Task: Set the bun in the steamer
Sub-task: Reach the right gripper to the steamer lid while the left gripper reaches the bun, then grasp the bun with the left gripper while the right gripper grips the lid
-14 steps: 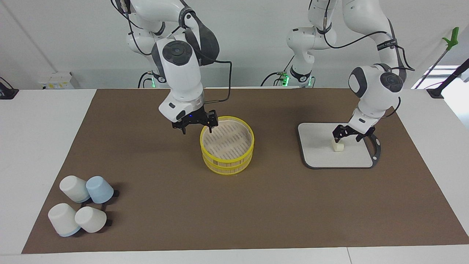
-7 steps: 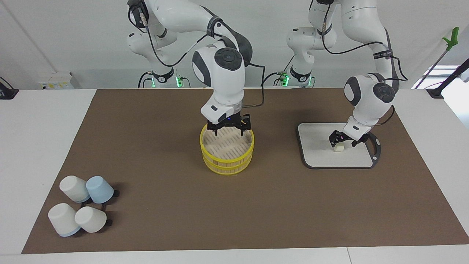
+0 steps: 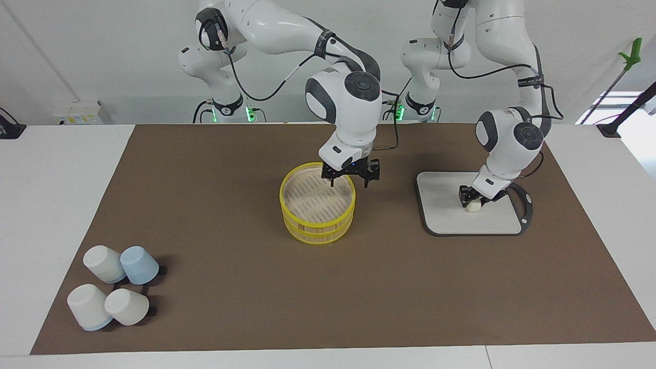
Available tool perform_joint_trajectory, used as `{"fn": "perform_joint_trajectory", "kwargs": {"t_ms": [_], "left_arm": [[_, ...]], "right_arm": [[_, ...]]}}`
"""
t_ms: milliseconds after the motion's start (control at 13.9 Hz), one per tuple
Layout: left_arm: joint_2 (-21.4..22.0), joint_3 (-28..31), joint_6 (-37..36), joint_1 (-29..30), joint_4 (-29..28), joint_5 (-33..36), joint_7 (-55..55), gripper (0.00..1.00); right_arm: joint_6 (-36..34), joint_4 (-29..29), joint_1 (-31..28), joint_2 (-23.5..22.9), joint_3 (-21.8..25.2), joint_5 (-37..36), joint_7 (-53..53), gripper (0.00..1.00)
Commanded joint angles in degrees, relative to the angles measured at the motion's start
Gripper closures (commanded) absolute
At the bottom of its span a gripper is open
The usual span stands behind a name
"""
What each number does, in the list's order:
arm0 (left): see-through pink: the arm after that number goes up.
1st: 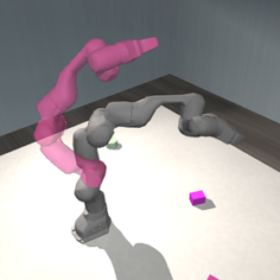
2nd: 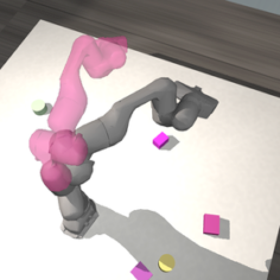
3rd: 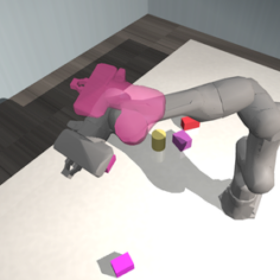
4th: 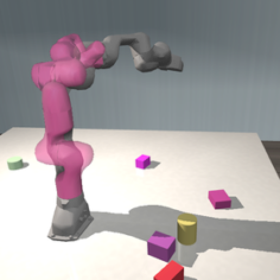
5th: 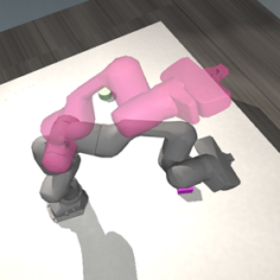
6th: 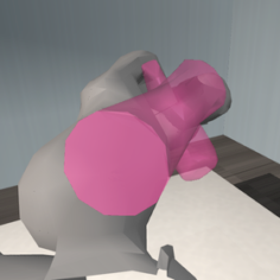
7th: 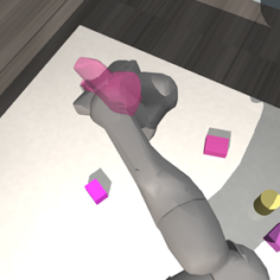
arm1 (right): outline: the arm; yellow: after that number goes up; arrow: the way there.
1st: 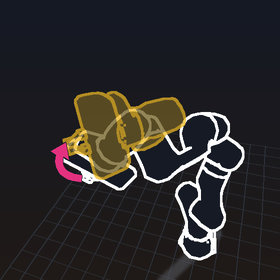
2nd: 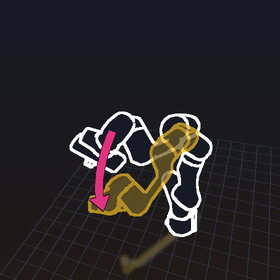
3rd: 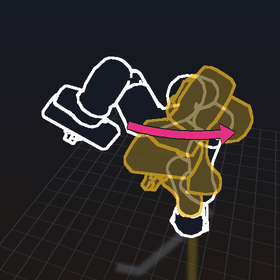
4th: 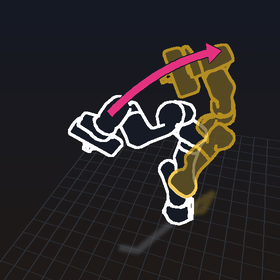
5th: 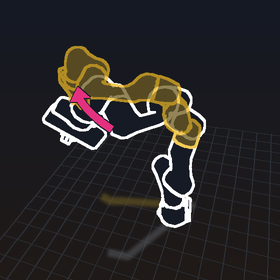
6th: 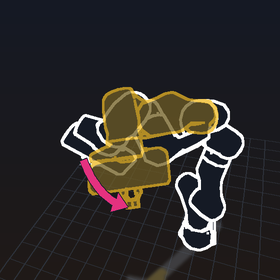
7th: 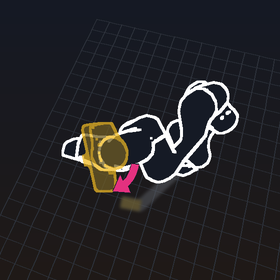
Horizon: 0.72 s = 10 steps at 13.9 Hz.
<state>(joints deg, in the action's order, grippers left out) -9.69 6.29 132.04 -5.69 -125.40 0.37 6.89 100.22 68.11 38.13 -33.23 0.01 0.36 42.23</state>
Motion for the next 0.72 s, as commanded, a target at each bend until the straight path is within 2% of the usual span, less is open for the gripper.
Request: {"fn": "perform_joint_trajectory", "kwargs": {"t_ms": [0, 288, 649], "left_arm": [[1.2, 0.8, 0.4, -0.6, -1.5, 1.0, 0.3, 0.58], [0.8, 0.8, -0.7, -0.7, -0.3, 0.9, 0.1, 0.60], [0.5, 0.8, -10.3, -1.5, 7.4, -1.4, -0.5, 0.60]], "right_arm": [[0.1, -1.7, -0.3, -1.1, -0.1, -0.4, 0.6, 0.01], [2.8, -0.8, 0.6, -1.5, -0.1, 0.3, 0.7, 0.01], [3.2, 1.0, 0.6, -1.5, -0.1, 0.9, 0.8, 0.04]]}}
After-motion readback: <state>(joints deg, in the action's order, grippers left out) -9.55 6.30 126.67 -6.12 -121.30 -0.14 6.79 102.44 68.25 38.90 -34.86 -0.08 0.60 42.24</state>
